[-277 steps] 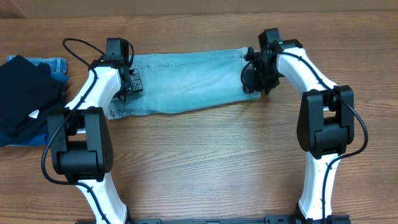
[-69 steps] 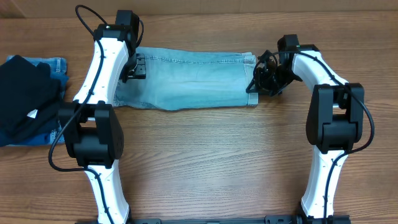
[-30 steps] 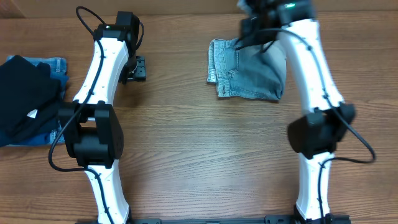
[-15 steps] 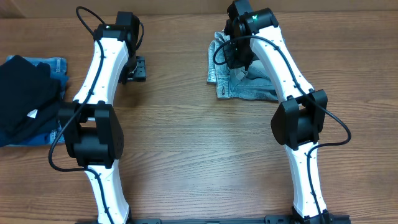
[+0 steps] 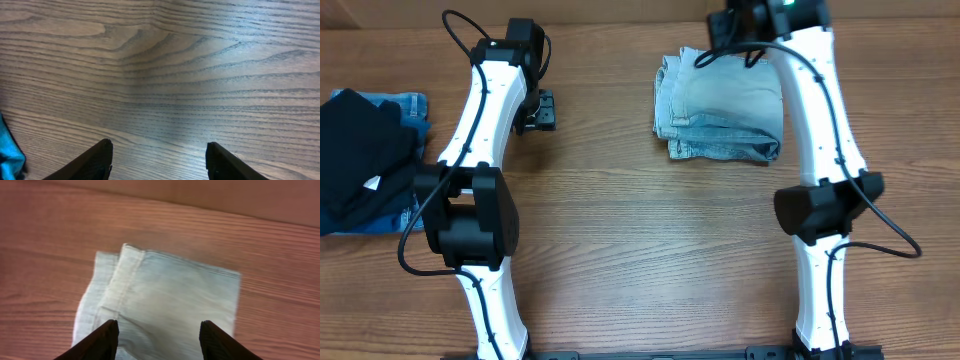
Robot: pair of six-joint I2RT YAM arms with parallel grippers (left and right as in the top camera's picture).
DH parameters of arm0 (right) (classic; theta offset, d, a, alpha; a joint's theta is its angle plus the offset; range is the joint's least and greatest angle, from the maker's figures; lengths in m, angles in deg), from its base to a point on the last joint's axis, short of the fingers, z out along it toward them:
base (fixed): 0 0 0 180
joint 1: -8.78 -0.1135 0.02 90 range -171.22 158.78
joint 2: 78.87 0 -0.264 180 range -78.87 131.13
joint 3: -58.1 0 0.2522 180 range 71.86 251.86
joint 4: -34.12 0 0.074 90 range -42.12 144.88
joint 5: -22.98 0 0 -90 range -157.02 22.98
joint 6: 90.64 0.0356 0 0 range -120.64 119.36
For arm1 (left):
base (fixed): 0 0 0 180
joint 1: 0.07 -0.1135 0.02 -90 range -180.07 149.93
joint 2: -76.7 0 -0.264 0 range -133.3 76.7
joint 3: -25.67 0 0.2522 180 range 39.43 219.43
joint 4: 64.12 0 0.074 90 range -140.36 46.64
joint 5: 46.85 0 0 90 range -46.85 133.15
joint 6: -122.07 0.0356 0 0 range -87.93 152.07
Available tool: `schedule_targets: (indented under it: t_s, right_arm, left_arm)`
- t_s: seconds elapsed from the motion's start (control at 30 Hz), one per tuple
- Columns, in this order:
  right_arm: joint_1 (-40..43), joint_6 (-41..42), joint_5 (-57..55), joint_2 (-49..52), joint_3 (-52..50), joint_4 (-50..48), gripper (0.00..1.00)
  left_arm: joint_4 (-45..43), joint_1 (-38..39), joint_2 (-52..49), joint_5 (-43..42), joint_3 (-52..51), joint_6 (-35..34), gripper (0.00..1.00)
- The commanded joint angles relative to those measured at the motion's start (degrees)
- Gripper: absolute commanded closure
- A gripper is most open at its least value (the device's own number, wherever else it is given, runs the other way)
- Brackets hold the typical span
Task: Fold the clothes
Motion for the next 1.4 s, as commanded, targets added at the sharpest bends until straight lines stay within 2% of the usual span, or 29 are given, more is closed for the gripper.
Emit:
schedule_targets:
  t_s: [0.0,0.23,0.37,0.47,0.6,0.73,0.77,0.83,0.9,1.0,1.2,1.37]
  right_arm:
    - [2.7,0.2,3.9,-0.5,-4.8,-1.2,0.42]
    - [2.2,1.3,24.1,-0.5,-29.9,-9.6,0.44]
    - [0.4,5.0,29.4,-0.5,-43.1,-11.5,0.47]
    - [-0.8,4.9,29.6,-0.5,-47.9,-14.1,0.46]
    - [-1.4,5.0,29.6,-0.5,-45.9,-13.6,0.52]
    - [-1.4,4.7,25.6,-3.0,-34.3,-8.2,0.50]
    - [-1.4,4.5,23.5,-3.7,-29.3,-6.8,0.48]
    - [-1.2,4.3,18.6,-4.1,-21.0,-5.4,0.35]
    - [-0.5,4.3,11.5,-4.1,-16.1,-6.2,0.32]
    - [3.1,4.3,5.3,-3.5,-17.6,-10.6,0.32]
    - [11.2,4.3,8.2,0.7,-24.5,-11.6,0.27]
    - [12.5,4.3,11.4,1.6,-34.4,-14.4,0.25]
  left_arm:
    - [-0.3,-0.2,-0.2,-0.6,1.2,0.9,0.37]
    - [-0.4,-0.2,-0.2,-0.6,1.2,0.9,0.35]
    - [-0.5,-0.2,-0.2,-0.6,1.2,0.9,0.35]
    - [-0.7,-0.2,-0.2,-0.7,1.2,0.9,0.34]
    - [-0.4,-0.2,-0.2,-0.7,1.2,0.9,0.35]
    - [-0.5,-0.2,-0.2,-0.6,1.2,0.9,0.34]
    - [-0.5,-0.2,-0.2,-0.6,1.2,0.9,0.34]
    - [-0.5,-0.2,-0.2,-0.6,1.2,0.9,0.34]
    - [-0.4,-0.2,-0.2,-0.7,1.2,0.9,0.34]
    - [0.0,-0.2,-0.2,-3.7,1.2,0.9,0.34]
    - [0.0,-0.1,-0.2,-8.0,1.2,0.9,0.33]
    - [0.0,-0.1,-0.2,-8.2,1.2,0.9,0.33]
